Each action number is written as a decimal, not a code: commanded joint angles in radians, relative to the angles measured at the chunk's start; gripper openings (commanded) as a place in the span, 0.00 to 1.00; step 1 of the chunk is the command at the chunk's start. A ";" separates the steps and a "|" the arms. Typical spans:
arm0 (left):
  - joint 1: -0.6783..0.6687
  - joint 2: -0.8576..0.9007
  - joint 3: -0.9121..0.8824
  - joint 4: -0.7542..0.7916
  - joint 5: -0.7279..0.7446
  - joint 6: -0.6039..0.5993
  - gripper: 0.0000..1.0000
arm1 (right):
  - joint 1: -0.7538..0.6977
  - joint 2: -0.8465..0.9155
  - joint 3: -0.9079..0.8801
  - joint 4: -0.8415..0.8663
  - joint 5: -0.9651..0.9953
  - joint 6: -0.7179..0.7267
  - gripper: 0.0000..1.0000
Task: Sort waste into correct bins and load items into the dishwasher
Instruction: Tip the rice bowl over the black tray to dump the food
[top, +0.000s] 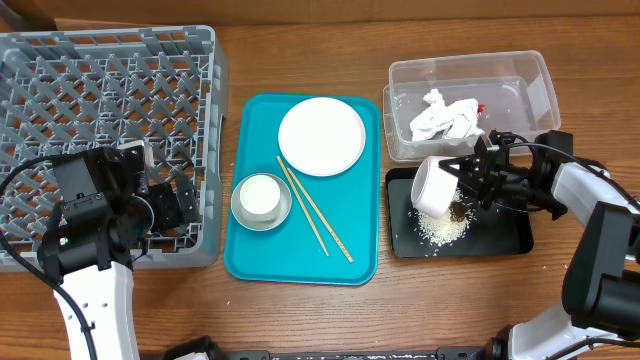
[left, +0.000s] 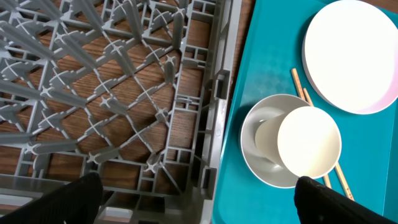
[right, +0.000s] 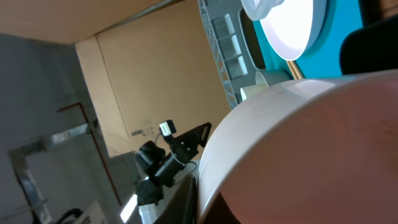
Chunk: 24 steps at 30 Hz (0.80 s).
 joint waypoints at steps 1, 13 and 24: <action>-0.007 0.005 0.019 0.005 0.015 0.016 1.00 | -0.024 -0.016 -0.004 0.010 -0.048 0.134 0.04; -0.007 0.005 0.019 0.005 0.016 0.016 1.00 | -0.100 -0.016 -0.004 0.016 -0.048 0.446 0.04; -0.007 0.005 0.019 0.004 0.015 0.016 1.00 | -0.024 -0.021 0.006 -0.093 0.402 0.032 0.04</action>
